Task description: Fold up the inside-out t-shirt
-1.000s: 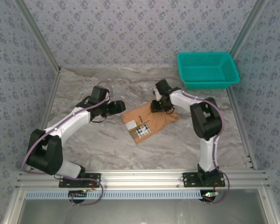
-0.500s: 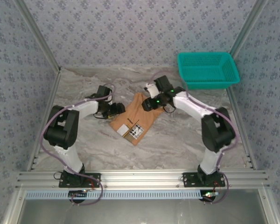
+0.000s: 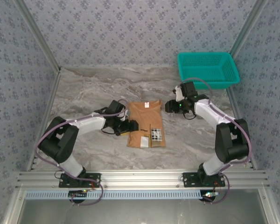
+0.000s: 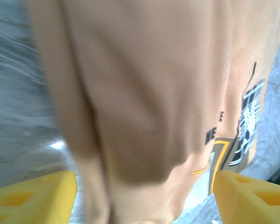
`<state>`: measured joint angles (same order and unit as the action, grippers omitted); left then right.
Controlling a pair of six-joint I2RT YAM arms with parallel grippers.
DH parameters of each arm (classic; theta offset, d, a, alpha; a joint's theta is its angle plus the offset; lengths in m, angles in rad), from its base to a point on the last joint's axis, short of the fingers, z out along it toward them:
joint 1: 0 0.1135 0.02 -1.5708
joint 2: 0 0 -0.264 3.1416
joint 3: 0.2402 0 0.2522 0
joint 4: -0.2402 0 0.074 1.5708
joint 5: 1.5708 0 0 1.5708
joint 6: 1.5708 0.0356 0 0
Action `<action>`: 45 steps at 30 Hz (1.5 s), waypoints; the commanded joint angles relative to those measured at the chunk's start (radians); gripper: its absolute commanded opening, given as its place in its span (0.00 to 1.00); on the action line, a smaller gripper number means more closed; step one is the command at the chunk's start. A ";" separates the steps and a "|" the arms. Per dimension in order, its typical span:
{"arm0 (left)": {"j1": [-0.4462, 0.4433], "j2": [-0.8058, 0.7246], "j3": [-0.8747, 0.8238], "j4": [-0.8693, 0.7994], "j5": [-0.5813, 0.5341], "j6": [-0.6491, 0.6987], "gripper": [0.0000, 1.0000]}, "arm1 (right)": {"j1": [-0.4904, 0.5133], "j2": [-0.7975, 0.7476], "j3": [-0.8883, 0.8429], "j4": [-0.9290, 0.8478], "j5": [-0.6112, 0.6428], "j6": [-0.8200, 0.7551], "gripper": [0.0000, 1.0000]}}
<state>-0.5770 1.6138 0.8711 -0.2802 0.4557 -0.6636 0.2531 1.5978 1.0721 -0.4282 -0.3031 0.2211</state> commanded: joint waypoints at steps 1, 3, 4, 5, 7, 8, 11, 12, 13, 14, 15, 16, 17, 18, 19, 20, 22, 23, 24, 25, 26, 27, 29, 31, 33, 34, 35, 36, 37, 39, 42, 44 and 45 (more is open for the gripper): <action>0.089 -0.055 0.071 -0.061 -0.126 0.060 0.78 | 0.011 0.097 0.072 0.050 -0.020 0.037 0.57; 0.146 -0.042 0.101 -0.024 -0.130 0.075 0.80 | 0.013 0.173 0.149 0.054 -0.051 0.037 0.60; 0.168 -0.023 0.123 -0.006 -0.135 0.083 0.80 | 0.013 0.211 0.189 0.062 -0.067 0.034 0.62; 0.183 0.002 0.148 0.010 -0.133 0.087 0.81 | 0.017 0.245 0.218 0.069 -0.072 0.034 0.64; 0.207 0.081 0.218 0.030 -0.124 0.108 0.81 | 0.025 0.319 0.287 0.064 -0.092 0.027 0.68; 0.214 0.118 0.244 0.040 -0.117 0.119 0.81 | 0.028 0.350 0.312 0.058 -0.098 0.022 0.68; 0.224 0.237 0.340 0.036 -0.070 0.150 0.81 | 0.031 0.418 0.368 0.030 -0.113 0.002 0.70; 0.222 0.269 0.372 0.032 -0.056 0.159 0.81 | 0.031 0.434 0.376 0.029 -0.117 -0.002 0.70; 0.220 0.295 0.400 0.030 -0.042 0.170 0.81 | 0.031 0.446 0.383 0.030 -0.118 -0.003 0.71; 0.217 0.316 0.423 0.023 -0.036 0.182 0.80 | 0.031 0.456 0.391 0.031 -0.117 -0.017 0.71; 0.211 0.336 0.449 0.013 -0.035 0.194 0.80 | 0.032 0.466 0.398 0.036 -0.112 -0.033 0.71; 0.205 0.354 0.470 0.012 -0.037 0.210 0.80 | 0.034 0.476 0.402 0.040 -0.115 -0.034 0.71; 0.200 0.372 0.487 0.004 -0.044 0.217 0.80 | 0.036 0.488 0.410 0.039 -0.116 -0.035 0.72; 0.196 0.393 0.511 -0.010 -0.043 0.225 0.80 | 0.038 0.501 0.418 0.032 -0.116 -0.040 0.72; 0.193 0.411 0.525 -0.016 -0.036 0.230 0.80 | 0.041 0.510 0.425 0.021 -0.116 -0.050 0.72; 0.191 0.421 0.529 -0.015 -0.035 0.231 0.80 | 0.041 0.517 0.427 0.017 -0.117 -0.053 0.72; 0.182 0.441 0.531 0.003 -0.019 0.234 0.80 | 0.043 0.523 0.419 0.016 -0.128 -0.061 0.72; 0.178 0.451 0.534 0.005 -0.006 0.234 0.80 | 0.046 0.524 0.417 0.017 -0.131 -0.064 0.72; 0.172 0.458 0.537 0.011 0.006 0.235 0.79 | 0.048 0.522 0.414 0.017 -0.135 -0.066 0.72; 0.165 0.464 0.540 0.013 0.011 0.236 0.78 | 0.054 0.519 0.410 0.019 -0.138 -0.069 0.72; 0.159 0.467 0.540 0.016 0.014 0.238 0.78 | 0.059 0.519 0.407 0.019 -0.140 -0.071 0.72; 0.153 0.472 0.540 0.019 0.016 0.240 0.77 | 0.063 0.518 0.406 0.020 -0.143 -0.070 0.71; 0.148 0.473 0.534 0.020 0.020 0.242 0.75 | 0.072 0.519 0.404 0.019 -0.152 -0.067 0.70; 0.146 0.475 0.517 0.034 0.022 0.236 0.73 | 0.080 0.525 0.402 0.018 -0.154 -0.065 0.69; 0.146 0.480 0.503 0.043 0.033 0.237 0.70 | 0.086 0.528 0.400 0.017 -0.160 -0.064 0.68; 0.146 0.482 0.495 0.052 0.039 0.236 0.69 | 0.091 0.530 0.395 0.020 -0.162 -0.062 0.67; 0.146 0.484 0.487 0.061 0.045 0.234 0.67 | 0.096 0.530 0.392 0.020 -0.166 -0.060 0.66; 0.146 0.486 0.484 0.066 0.057 0.234 0.65 | 0.100 0.530 0.388 0.022 -0.169 -0.058 0.65; 0.146 0.487 0.481 0.069 0.064 0.234 0.64 | 0.104 0.530 0.384 0.023 -0.172 -0.057 0.65; 0.144 0.488 0.471 0.079 0.076 0.236 0.62 | 0.110 0.530 0.378 0.024 -0.183 -0.055 0.63; 0.144 0.495 0.461 0.100 0.095 0.236 0.58 | 0.114 0.528 0.359 0.049 -0.207 -0.042 0.59; 0.144 0.506 0.459 0.109 0.109 0.236 0.54 | 0.114 0.529 0.350 0.067 -0.225 -0.030 0.57; 0.144 0.512 0.455 0.116 0.117 0.234 0.53 | 0.113 0.528 0.348 0.073 -0.233 -0.027 0.55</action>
<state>-0.4114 2.0773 1.3552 -0.1806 0.4801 -0.4347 0.3607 2.1021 1.4422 -0.3565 -0.4797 0.1757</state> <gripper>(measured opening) 0.534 0.556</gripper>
